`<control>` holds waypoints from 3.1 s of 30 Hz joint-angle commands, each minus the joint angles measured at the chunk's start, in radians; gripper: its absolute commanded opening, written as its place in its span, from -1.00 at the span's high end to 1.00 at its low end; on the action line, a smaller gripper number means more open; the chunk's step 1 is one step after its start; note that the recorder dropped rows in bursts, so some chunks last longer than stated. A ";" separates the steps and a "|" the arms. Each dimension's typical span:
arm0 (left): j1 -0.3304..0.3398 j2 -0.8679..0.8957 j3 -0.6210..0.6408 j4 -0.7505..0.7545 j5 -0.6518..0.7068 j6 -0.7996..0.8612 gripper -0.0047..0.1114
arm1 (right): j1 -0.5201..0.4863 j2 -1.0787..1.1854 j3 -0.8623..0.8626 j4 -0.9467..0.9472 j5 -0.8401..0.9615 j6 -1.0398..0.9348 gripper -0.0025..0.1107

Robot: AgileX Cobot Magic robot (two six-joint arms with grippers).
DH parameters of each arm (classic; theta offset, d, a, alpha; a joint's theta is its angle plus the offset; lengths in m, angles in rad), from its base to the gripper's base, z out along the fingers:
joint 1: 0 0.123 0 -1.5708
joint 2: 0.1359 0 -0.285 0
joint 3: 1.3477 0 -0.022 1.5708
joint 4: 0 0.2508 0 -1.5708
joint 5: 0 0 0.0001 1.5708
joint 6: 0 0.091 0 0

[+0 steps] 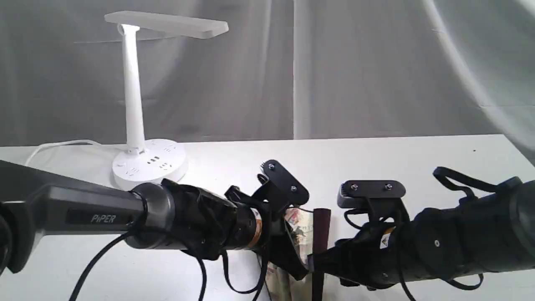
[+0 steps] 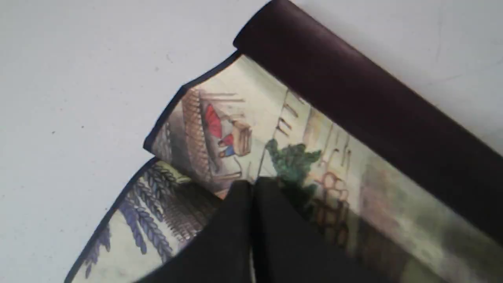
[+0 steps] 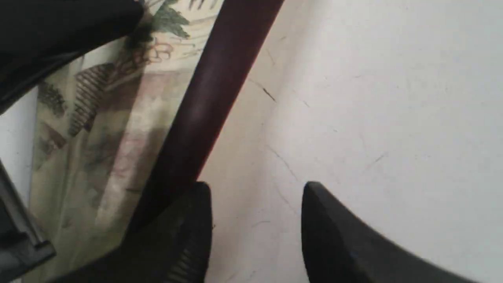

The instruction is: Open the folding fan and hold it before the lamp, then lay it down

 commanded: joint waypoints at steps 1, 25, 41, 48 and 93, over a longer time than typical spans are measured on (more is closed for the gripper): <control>-0.005 0.025 0.009 -0.005 -0.001 -0.009 0.92 | -0.008 -0.002 -0.006 0.007 0.007 0.001 0.24; -0.005 0.025 0.009 -0.005 -0.001 -0.038 0.92 | -0.109 0.008 -0.009 -0.002 -0.192 0.051 0.24; -0.005 0.025 0.009 -0.005 -0.001 -0.036 0.92 | -0.217 0.027 0.363 -0.078 -1.206 0.164 0.96; -0.005 0.025 0.011 -0.005 -0.001 -0.036 0.92 | -0.217 0.122 0.346 -0.124 -1.246 0.638 0.96; -0.005 -0.068 0.009 -0.003 0.017 -0.085 0.92 | -0.273 0.279 -0.194 -1.739 -0.729 2.012 0.01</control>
